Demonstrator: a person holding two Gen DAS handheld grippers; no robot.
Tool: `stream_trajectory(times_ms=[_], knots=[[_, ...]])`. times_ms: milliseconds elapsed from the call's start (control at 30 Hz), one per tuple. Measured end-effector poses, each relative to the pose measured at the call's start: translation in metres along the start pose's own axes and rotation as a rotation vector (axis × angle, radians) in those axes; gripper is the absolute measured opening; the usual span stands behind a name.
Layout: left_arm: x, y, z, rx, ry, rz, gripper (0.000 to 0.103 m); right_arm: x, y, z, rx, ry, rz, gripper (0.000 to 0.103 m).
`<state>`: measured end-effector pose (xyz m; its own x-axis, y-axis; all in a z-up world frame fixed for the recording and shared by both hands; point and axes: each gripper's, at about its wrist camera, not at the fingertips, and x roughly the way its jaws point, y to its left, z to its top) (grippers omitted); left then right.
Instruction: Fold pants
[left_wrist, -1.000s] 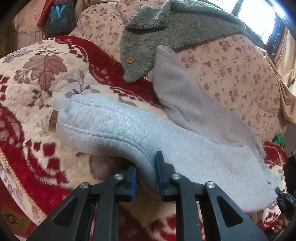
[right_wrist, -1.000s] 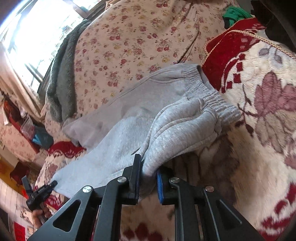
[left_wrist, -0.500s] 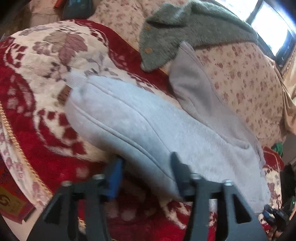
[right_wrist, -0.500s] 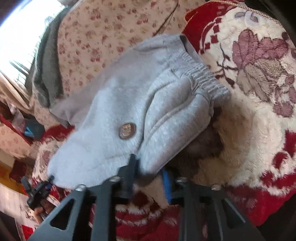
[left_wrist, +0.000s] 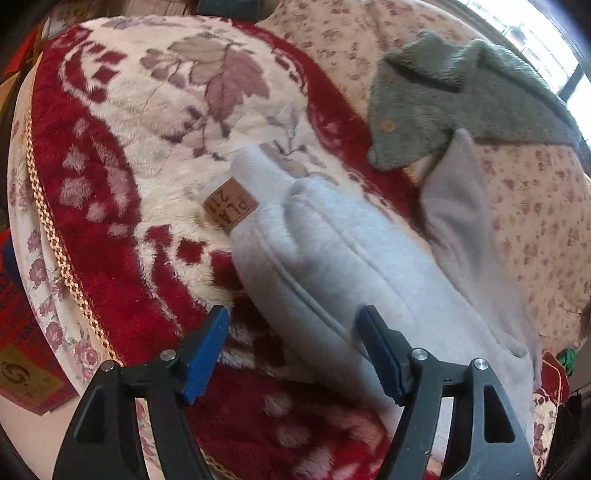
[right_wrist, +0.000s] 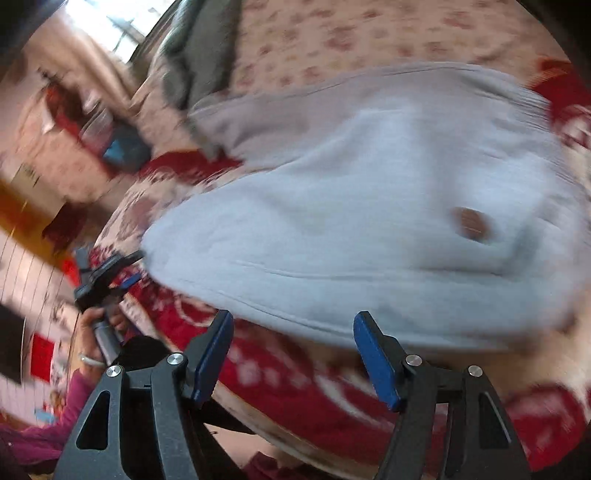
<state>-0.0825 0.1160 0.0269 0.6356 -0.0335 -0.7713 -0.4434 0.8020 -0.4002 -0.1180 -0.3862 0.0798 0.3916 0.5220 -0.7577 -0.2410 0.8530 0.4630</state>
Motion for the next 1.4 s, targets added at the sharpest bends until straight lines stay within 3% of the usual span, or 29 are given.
stream_trajectory(times_ms=[167,267,367,433,467,500,700,1000,1233,1400], knots=[[0.012,0.006,0.010,-0.010,-0.011,0.017,0.071,0.058,0.038,0.025,-0.107,0.033,0.046,0.073],[0.018,0.000,0.014,0.023,-0.002,0.052,0.048,0.088,0.047,0.035,-0.123,0.045,0.039,0.073],[0.016,-0.011,0.014,0.085,-0.004,0.095,0.048,0.112,0.046,0.035,-0.119,0.077,0.024,0.075],[0.012,-0.016,0.014,0.106,-0.015,0.125,0.057,0.111,0.049,0.036,-0.149,0.056,0.034,0.080],[0.009,-0.017,0.014,0.100,-0.017,0.135,0.071,0.109,0.050,0.036,-0.161,0.067,0.038,0.080],[0.004,-0.018,0.015,0.088,-0.025,0.134,0.078,0.107,0.050,0.037,-0.169,0.069,0.037,0.081],[-0.015,-0.041,0.023,0.115,-0.089,0.101,0.083,0.080,0.038,0.059,-0.196,0.002,-0.017,0.083],[0.007,-0.106,0.036,0.199,-0.034,-0.020,0.089,0.045,-0.020,0.114,-0.166,-0.073,-0.157,0.088],[0.036,-0.167,0.074,0.259,-0.032,-0.102,0.094,0.034,-0.044,0.167,-0.306,-0.127,-0.274,0.091],[0.065,-0.201,0.113,0.279,-0.014,-0.146,0.095,0.041,-0.073,0.219,-0.420,-0.115,-0.354,0.093]])
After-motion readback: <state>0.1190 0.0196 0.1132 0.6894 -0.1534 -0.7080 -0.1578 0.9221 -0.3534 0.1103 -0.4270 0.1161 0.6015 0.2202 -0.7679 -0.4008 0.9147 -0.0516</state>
